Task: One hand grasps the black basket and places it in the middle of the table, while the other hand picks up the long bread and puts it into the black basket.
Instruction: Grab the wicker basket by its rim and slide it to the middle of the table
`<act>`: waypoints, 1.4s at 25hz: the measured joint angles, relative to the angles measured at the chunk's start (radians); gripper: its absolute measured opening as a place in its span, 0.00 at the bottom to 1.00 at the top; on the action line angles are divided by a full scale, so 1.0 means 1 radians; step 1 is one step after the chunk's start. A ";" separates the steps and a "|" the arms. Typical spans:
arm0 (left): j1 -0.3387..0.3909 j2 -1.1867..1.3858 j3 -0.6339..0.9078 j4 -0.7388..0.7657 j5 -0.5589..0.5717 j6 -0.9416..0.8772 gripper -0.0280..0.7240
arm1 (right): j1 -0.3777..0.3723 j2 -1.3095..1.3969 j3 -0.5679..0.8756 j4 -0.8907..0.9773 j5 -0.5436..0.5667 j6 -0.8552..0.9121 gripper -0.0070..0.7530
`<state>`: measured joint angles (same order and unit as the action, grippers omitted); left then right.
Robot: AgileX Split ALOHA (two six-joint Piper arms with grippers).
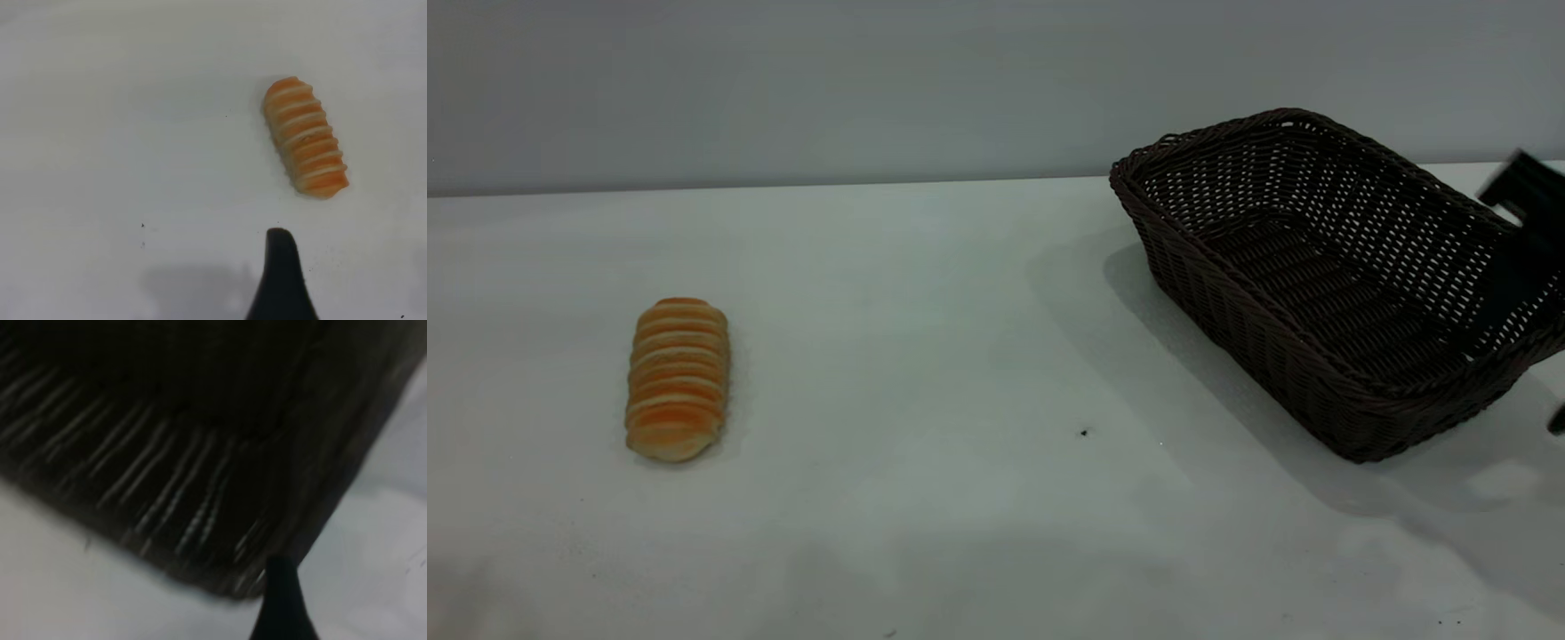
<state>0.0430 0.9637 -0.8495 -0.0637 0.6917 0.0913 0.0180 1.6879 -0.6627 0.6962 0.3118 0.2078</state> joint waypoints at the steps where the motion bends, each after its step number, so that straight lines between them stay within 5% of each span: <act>1: 0.000 0.000 0.000 0.000 0.000 0.000 0.82 | -0.020 0.017 0.000 0.014 -0.009 -0.010 0.77; 10: 0.000 0.000 0.000 -0.001 0.000 0.000 0.82 | -0.067 0.028 -0.042 0.205 0.008 -0.214 0.75; 20: 0.000 0.000 0.000 -0.001 -0.002 0.000 0.82 | -0.071 0.241 -0.162 0.267 -0.011 -0.234 0.72; 22: 0.000 0.000 0.000 -0.001 -0.002 0.000 0.82 | -0.071 0.275 -0.167 0.270 -0.019 -0.208 0.62; 27: 0.000 0.000 0.000 -0.001 -0.002 0.000 0.82 | -0.071 0.295 -0.170 0.278 -0.031 -0.158 0.14; 31: 0.000 0.000 0.000 -0.001 -0.002 0.000 0.82 | -0.074 0.295 -0.199 0.252 0.004 -0.194 0.12; 35: 0.000 0.000 0.000 -0.001 -0.002 0.000 0.82 | -0.071 0.304 -0.316 0.169 0.156 -0.299 0.12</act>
<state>0.0430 0.9637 -0.8495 -0.0648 0.6895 0.0913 -0.0530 1.9920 -0.9790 0.8655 0.4679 -0.0915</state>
